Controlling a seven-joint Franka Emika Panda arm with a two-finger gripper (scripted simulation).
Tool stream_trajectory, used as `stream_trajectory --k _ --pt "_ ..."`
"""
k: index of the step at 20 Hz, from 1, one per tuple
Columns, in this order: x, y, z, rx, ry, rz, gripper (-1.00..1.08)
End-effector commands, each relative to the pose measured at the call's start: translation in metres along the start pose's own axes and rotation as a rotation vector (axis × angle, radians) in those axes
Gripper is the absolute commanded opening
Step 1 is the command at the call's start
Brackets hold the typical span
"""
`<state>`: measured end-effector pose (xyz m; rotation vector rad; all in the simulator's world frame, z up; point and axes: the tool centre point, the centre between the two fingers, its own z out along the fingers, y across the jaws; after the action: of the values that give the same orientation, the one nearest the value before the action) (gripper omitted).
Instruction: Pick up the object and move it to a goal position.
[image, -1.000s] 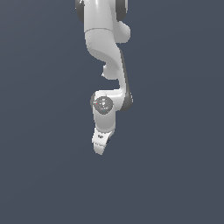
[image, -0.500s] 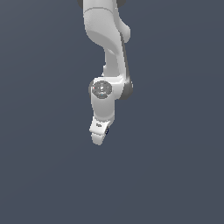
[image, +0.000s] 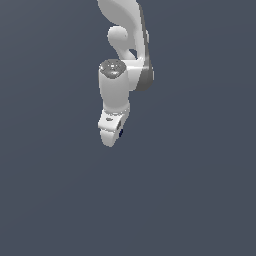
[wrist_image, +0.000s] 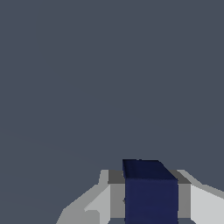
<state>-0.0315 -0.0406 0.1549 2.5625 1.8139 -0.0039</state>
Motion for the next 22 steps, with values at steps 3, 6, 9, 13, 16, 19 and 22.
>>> stream_trajectory --k 3,6,9,13,16,19,22 --pt "-0.009 -0.016 -0.038 0.0 0.0 0.0 -1.0" --pt "-0.015 -0.027 -0.065 0.0 0.001 0.0 -1.0" --pt "-0.021 -0.038 -0.092 0.0 0.002 -0.001 -1.0" --pt "-0.029 -0.052 -0.128 0.0 0.004 -0.001 -1.0" --pt "-0.034 -0.061 -0.152 0.0 0.005 -0.001 -1.0" --pt "-0.039 -0.069 -0.173 0.0 0.005 -0.001 -1.0" --pt "-0.043 -0.075 -0.191 0.0 0.005 -0.001 -1.0"
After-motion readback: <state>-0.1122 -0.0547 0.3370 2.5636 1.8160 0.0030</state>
